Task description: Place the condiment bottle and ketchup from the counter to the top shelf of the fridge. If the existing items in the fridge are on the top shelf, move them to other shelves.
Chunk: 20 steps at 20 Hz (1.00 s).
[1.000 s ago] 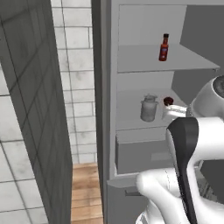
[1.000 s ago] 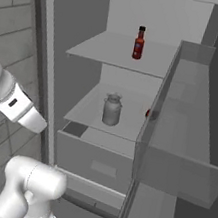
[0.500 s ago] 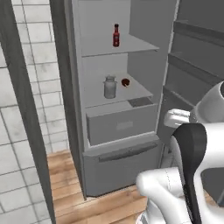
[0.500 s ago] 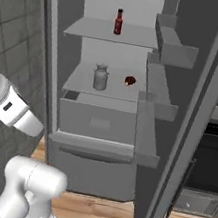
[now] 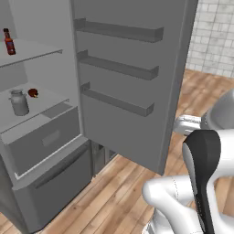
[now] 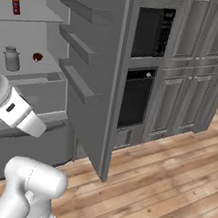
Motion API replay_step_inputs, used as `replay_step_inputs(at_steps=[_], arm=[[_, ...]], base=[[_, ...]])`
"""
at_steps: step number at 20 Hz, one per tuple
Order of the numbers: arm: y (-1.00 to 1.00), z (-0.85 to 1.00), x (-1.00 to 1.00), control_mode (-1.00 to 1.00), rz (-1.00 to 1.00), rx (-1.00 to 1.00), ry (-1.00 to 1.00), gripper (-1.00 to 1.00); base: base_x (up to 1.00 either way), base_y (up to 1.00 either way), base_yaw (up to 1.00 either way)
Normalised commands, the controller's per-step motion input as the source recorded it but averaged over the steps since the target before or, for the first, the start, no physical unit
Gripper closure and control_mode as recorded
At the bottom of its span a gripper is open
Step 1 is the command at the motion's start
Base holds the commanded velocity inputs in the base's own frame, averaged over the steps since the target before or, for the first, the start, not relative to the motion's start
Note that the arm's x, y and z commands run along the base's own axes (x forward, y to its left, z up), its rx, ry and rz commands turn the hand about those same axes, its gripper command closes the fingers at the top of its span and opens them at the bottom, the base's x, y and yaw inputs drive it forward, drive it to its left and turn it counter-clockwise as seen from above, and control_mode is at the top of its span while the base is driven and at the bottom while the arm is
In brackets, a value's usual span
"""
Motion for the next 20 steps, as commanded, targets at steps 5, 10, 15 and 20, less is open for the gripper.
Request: replay_step_inputs(at_steps=[5, 10, 15, 20], arm=[[0.00, 0.00, 0.00, 1.00, 0.00, 0.00, 0.00, -1.00], [0.00, 0.00, 0.00, 1.00, 0.00, 0.00, 0.00, -1.00], [0.00, 0.00, 0.00, 1.00, 0.00, 0.00, 0.00, -1.00], [0.00, 0.00, 0.00, 1.00, 0.00, 0.00, 0.00, -1.00]], base=[[-0.09, -0.08, -0.93], [0.03, -0.81, -0.70], [0.77, -0.94, -0.35], [1.00, -0.68, -0.14]])
